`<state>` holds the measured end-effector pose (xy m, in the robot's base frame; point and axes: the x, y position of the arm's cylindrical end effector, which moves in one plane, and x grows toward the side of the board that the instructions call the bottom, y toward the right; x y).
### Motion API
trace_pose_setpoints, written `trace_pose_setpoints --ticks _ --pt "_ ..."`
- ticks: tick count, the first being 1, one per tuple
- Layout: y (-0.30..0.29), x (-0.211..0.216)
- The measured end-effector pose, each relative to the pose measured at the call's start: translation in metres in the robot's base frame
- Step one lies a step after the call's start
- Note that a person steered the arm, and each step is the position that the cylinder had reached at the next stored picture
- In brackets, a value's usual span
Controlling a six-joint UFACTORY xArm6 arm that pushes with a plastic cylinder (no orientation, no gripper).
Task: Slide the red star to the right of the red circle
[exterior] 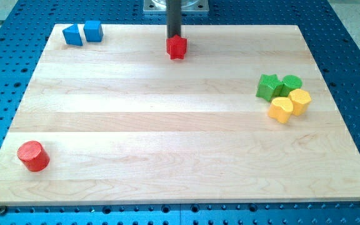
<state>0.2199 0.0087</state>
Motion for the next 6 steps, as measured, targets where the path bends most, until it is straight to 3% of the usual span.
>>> trace_pose_setpoints --ticks 1,4,6 --pt "0.009 0.013" --pt "-0.026 0.135" --pt "-0.091 0.242"
